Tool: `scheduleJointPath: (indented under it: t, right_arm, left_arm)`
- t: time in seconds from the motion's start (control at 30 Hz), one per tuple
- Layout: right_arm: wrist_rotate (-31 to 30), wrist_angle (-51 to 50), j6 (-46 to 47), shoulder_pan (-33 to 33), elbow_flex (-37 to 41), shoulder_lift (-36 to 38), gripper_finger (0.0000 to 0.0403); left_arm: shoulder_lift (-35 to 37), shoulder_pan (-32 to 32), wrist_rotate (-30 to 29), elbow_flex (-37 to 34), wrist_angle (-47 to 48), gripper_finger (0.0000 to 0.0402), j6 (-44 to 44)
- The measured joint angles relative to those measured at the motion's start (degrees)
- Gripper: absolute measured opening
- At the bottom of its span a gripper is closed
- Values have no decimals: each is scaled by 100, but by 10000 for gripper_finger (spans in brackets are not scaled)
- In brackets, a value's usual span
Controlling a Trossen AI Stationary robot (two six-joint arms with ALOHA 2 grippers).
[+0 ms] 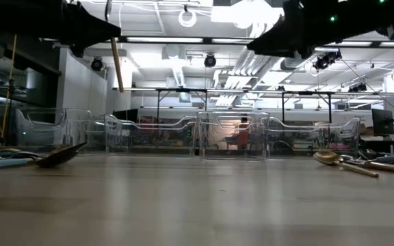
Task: Sort silverware by color (type)
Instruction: Put the yellow spoon into the left transparent bin
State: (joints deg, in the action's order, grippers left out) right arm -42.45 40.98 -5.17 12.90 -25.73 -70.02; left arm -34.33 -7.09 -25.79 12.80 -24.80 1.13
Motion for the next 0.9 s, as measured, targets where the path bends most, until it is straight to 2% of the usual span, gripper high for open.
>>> scheduleJointPath:
  t: [0.13,0.3,0.4,0.53,0.63,0.7,0.8,0.9]
  right_arm:
    - [389,170,168,-130,102,109,183]
    - [500,170,175,-221,102,107,183]
    - [502,170,217,-271,102,107,183]
    - [530,121,278,-337,104,107,183]
    - [548,82,280,-391,104,107,183]
    - [554,82,367,-407,104,107,183]
    - [590,82,480,-455,104,107,183]
    - [611,82,482,-506,104,107,183]
  left_arm:
    - [-30,-4,-228,10,0,8,-70]
    - [-65,71,-1682,596,618,8,-14]
    - [-149,336,-2364,1379,1764,7,34]
    - [-478,982,-2752,2523,4020,7,-720]
    - [-861,1677,-2767,3215,5628,7,-1616]
    - [-1141,2207,-2421,3504,6390,7,-2078]
    - [-1608,3004,-2054,3661,6829,7,-2138]
    - [-2054,3761,-1615,3755,6821,7,-1986]
